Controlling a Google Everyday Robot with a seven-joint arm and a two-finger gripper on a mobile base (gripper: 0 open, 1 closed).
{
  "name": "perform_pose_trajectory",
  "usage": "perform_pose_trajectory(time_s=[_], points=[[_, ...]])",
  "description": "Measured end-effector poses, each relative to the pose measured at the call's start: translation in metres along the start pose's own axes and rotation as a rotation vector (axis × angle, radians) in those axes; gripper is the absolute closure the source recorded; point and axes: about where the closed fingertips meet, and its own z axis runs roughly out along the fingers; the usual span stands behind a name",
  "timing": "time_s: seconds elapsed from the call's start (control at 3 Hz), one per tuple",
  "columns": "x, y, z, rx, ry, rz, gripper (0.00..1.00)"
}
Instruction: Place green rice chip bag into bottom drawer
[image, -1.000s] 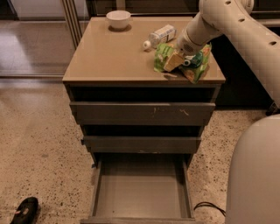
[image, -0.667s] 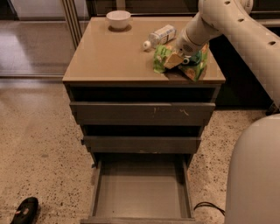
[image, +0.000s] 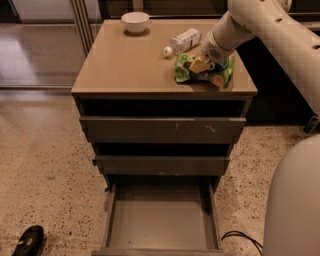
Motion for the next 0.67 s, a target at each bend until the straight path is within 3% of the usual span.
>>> perform_pose_trajectory(time_s=[0.67], points=[[-0.030, 0.056, -0.081, -0.012, -0.064, -0.121, 1.00]])
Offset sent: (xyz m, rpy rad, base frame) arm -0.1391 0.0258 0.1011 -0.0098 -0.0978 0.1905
